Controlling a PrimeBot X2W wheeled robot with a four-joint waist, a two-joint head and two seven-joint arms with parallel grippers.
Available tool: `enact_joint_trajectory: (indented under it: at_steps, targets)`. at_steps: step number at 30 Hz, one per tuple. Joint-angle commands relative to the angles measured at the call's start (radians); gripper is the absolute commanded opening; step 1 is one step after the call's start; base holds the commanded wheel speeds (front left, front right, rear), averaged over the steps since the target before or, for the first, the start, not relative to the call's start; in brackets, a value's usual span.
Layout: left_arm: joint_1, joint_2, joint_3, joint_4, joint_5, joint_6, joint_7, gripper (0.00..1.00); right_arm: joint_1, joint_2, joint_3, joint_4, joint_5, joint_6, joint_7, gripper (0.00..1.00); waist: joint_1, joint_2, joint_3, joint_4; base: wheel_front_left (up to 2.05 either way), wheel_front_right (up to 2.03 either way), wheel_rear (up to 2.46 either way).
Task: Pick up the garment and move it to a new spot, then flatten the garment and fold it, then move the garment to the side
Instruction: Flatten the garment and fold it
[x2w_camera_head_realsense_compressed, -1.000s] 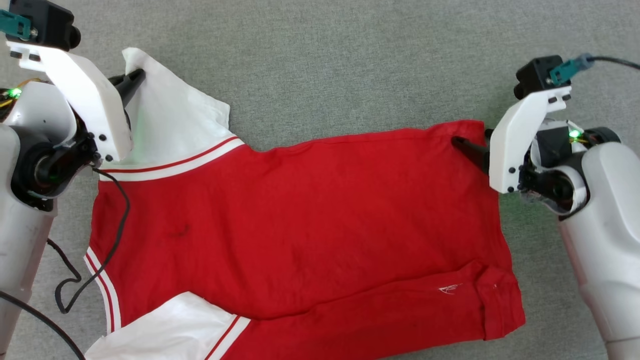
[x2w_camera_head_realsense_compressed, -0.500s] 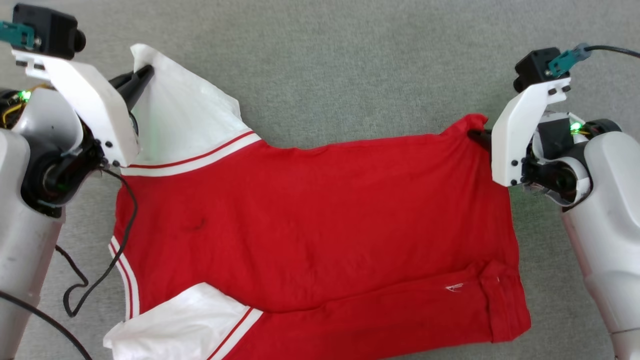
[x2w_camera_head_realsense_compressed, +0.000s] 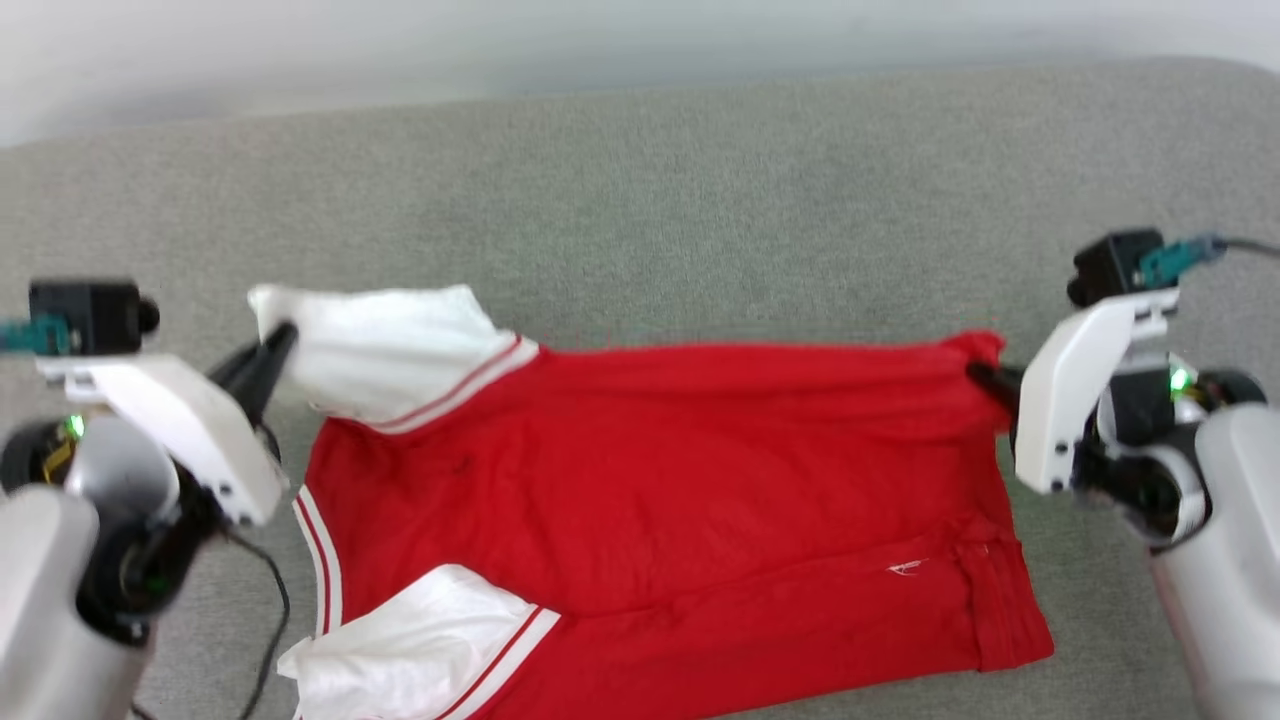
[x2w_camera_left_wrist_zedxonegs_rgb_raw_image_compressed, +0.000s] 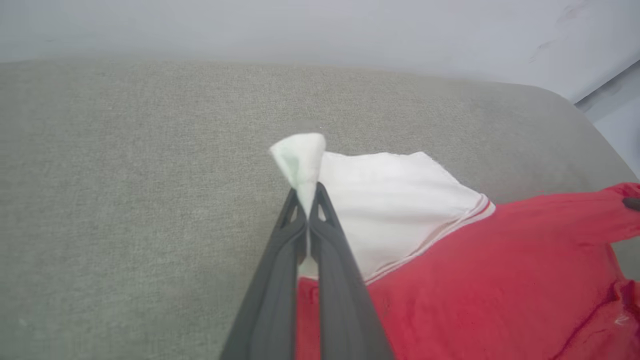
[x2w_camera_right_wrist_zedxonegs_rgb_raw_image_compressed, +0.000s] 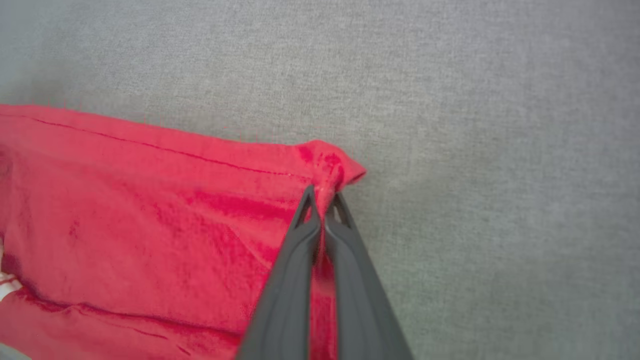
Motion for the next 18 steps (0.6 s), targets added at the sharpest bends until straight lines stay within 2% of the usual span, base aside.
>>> enact_joint_trajectory:
  at_steps: [1, 11, 16, 17, 18]
  targets:
    - [0.038, -0.001, 0.007, -0.015, -0.007, 0.009, -0.014, 0.00, 0.033, -0.003, -0.005, -0.010, 0.007, 0.000, -0.006, 0.00, 0.0000, -0.0001, -0.027, 0.006, 0.00, 0.00, 0.00]
    - [0.389, -0.033, 0.026, -0.107, -0.081, 0.084, -0.075, 0.00, 0.247, 0.028, -0.050, -0.029, 0.023, 0.000, -0.049, 0.00, 0.0000, -0.0001, -0.093, 0.001, 0.00, 0.00, 0.00]
    - [0.506, -0.059, 0.018, -0.121, -0.113, 0.100, -0.087, 0.00, 0.317, 0.046, -0.073, -0.016, 0.029, 0.000, -0.092, 0.00, 0.0000, -0.0001, -0.104, 0.001, 0.00, 0.00, 0.00]
    - [0.520, -0.066, 0.012, -0.118, -0.120, 0.099, -0.086, 0.00, 0.328, 0.050, -0.079, -0.012, 0.031, 0.000, -0.101, 0.06, 0.0000, -0.0001, -0.106, 0.002, 0.00, 0.00, 0.00]
    - [0.534, -0.075, 0.007, -0.112, -0.125, 0.097, -0.084, 0.00, 0.339, 0.053, -0.081, -0.009, 0.030, 0.000, -0.110, 0.27, 0.0000, -0.0001, -0.107, 0.002, 0.00, 0.00, 0.00]
